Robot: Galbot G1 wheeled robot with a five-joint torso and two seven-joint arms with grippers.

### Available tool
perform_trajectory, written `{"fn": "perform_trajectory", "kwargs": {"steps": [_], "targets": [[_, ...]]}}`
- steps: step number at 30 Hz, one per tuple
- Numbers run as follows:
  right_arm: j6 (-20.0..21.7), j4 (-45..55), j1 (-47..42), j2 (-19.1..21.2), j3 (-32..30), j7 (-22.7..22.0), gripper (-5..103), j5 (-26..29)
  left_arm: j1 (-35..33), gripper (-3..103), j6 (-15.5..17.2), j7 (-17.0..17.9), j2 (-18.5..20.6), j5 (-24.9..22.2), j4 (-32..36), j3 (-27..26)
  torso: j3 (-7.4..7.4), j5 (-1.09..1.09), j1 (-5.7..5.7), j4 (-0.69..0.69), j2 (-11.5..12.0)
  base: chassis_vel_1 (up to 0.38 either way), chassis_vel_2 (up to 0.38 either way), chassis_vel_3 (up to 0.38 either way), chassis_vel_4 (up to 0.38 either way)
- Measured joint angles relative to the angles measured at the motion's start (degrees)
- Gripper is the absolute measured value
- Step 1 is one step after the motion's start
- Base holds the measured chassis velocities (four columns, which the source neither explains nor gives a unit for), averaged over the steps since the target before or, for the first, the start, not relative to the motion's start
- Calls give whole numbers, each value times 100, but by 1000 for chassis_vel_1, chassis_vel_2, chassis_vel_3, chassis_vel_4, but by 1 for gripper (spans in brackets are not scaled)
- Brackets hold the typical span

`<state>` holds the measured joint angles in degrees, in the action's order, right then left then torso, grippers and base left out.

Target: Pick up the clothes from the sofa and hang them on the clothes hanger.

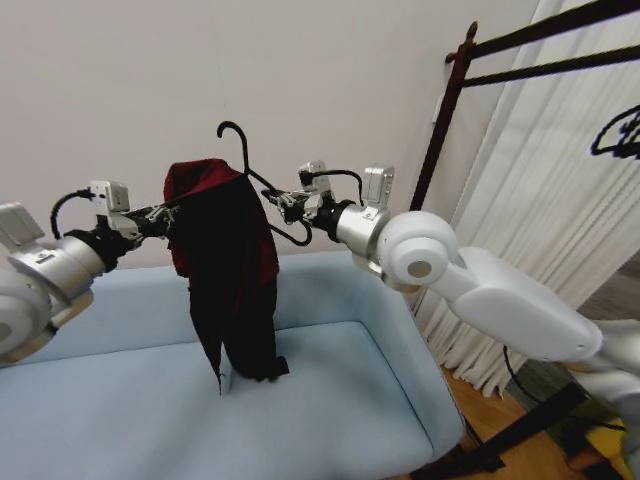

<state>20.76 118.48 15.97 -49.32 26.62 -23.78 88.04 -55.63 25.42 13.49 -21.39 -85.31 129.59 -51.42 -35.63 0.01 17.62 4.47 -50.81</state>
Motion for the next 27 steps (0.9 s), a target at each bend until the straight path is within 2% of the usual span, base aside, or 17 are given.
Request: {"fn": "perform_trajectory", "kwargs": {"steps": [19,22,27], "targets": [[-28,-235,303,-830,118,-309,2,31,33,0,-97,-113,37,11,447,113,0,-1,0,-2,0,0,0,0,0],[-28,-229,306,-829,118,-317,2,30,-5,0,-97,-111,37,8,420,58,0,-1,0,-1,0,0,0,0,0],[-19,-130,226,-486,118,-231,2,23,-60,0,-91,-75,-6,5,303,-68,0,-1,0,0,0,0,0,0,0]]}}
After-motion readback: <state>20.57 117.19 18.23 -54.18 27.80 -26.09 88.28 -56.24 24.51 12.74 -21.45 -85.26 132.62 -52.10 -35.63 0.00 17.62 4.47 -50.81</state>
